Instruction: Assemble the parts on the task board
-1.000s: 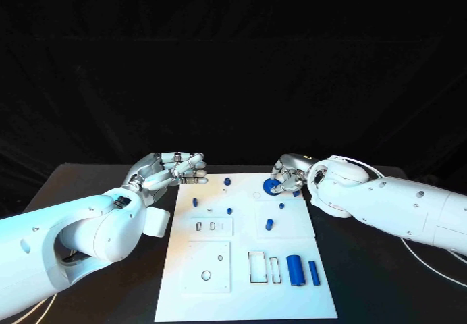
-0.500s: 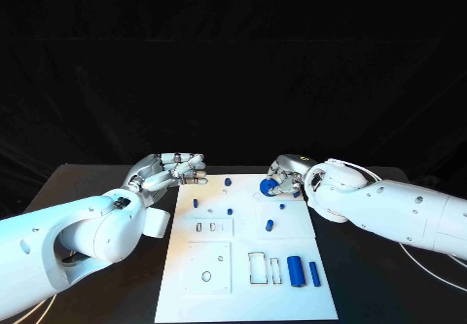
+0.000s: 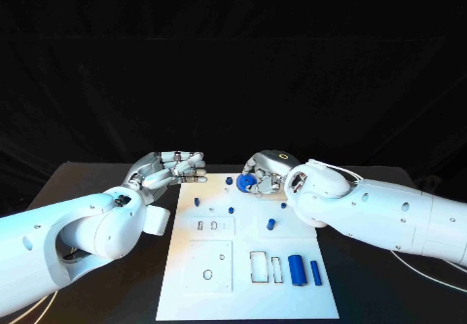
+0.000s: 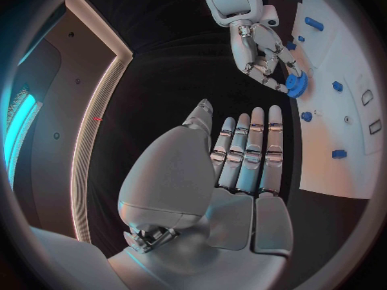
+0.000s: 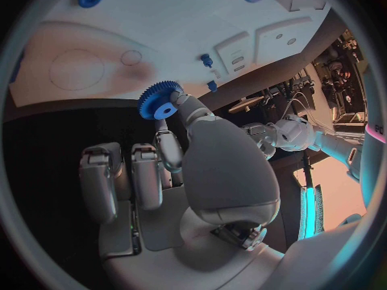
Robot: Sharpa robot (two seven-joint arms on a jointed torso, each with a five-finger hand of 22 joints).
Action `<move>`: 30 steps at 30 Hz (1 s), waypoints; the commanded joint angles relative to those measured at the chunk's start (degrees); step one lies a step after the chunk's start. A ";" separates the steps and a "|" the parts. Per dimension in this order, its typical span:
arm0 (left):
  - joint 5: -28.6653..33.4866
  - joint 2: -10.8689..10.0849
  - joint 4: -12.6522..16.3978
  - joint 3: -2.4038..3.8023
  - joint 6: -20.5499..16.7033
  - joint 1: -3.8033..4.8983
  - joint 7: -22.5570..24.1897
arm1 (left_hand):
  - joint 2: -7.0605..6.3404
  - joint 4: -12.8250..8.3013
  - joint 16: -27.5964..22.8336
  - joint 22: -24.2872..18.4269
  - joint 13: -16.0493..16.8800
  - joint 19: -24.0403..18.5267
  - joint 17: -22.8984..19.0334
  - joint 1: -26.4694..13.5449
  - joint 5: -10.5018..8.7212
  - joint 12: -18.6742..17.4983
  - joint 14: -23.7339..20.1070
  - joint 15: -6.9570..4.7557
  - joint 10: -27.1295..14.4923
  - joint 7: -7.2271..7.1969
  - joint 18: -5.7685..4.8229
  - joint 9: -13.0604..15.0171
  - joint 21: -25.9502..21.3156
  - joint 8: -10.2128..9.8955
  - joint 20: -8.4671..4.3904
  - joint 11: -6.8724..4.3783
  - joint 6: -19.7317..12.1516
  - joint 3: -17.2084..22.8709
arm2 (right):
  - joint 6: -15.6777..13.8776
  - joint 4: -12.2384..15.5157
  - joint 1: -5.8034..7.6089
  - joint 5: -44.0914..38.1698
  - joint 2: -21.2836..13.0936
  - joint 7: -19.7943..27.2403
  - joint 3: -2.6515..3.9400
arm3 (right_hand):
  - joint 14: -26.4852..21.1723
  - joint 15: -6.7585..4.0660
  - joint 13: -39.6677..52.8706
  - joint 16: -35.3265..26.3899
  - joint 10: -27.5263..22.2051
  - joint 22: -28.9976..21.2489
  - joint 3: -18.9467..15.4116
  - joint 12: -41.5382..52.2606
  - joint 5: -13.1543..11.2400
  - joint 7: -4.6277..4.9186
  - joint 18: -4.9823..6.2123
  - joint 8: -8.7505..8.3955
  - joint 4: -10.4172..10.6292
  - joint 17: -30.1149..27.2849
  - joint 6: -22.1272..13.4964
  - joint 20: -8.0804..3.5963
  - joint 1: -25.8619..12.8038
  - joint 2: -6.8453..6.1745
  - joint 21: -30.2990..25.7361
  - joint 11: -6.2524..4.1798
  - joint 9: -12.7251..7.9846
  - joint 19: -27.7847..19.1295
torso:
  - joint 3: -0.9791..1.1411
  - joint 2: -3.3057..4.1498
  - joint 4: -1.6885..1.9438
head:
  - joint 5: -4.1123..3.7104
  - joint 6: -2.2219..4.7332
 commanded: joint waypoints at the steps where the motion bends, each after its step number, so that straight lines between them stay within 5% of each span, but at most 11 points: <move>1: 0.10 0.14 0.09 0.05 1.19 0.08 0.51 | -0.02 -0.30 -0.22 0.05 -0.08 -0.09 0.07 0.49 0.21 -0.17 -0.30 -0.08 -0.28 0.22 0.63 -0.07 0.27 -0.14 -0.02 0.07 -0.32 0.00 | -2.14 -0.11 0.03 -4.99 1.11 -0.15 0.01 | 5.37 -0.46 0.09 0.28 0.46 15.07 0.33 0.03 0.23 -0.24 -0.37 0.15 0.03 12.52 0.77 -0.44 -0.20 -0.12 0.26 -0.06 0.01 5.99 | -0.01 0.03 0.01 | 0.09 0.01; 30: 0.10 0.40 0.13 0.05 1.04 0.10 0.50 | 0.07 -0.36 -0.27 0.06 -0.07 -0.15 0.11 0.61 0.21 -0.21 -0.30 -0.08 -0.24 0.20 0.62 -0.06 0.30 -0.17 -0.01 0.06 -0.29 0.05 | -1.67 -7.79 -2.94 -5.63 9.15 -0.02 -0.54 | 5.36 -0.37 -0.13 0.25 0.31 15.07 3.28 -0.26 -0.38 -0.08 -0.37 -0.67 0.54 12.47 0.80 -0.40 -1.83 -1.50 0.26 0.10 -0.37 5.99 | 0.02 0.02 -0.15 | 0.63 0.00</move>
